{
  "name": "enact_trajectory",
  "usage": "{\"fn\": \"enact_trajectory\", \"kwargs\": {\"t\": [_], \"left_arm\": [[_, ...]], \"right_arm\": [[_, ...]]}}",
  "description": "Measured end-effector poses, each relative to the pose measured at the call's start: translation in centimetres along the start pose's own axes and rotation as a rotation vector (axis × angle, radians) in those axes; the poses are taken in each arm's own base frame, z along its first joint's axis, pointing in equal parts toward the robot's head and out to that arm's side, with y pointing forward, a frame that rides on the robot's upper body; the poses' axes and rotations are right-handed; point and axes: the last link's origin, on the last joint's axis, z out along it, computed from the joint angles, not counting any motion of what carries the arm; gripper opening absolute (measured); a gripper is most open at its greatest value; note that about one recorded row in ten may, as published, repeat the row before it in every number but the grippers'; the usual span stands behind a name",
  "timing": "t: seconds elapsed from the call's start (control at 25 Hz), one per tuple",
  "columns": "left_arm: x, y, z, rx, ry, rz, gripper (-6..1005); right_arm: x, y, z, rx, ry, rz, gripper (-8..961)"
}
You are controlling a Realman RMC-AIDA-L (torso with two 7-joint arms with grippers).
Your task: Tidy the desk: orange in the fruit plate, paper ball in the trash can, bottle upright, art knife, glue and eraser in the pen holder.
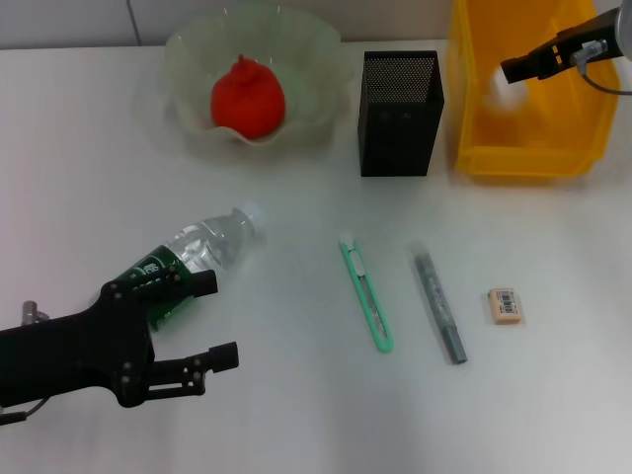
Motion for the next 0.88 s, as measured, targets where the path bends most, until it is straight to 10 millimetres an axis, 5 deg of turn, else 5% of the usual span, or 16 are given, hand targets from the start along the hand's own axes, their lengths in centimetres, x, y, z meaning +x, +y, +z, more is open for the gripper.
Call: {"fn": "enact_trajectory", "kwargs": {"t": [0.24, 0.44, 0.52, 0.88], "left_arm": [[0.1, -0.3, -0.3, 0.017, -0.004, 0.006, 862], [0.7, -1.6, -0.6, 0.06, -0.035, -0.005, 862], [1.3, -2.3, -0.8, 0.08, -0.057, -0.002, 862], [5.5, -6.0, 0.0, 0.174, -0.187, 0.025, 863]], "right_arm": [[0.1, -0.2, -0.8, -0.002, -0.025, 0.004, 764], [1.1, 0.8, -3.5, -0.147, -0.101, -0.016, 797], [3.1, 1.3, -5.7, -0.253, -0.134, -0.051, 795], [9.5, 2.2, -8.3, -0.455, -0.241, -0.091, 795]]}}
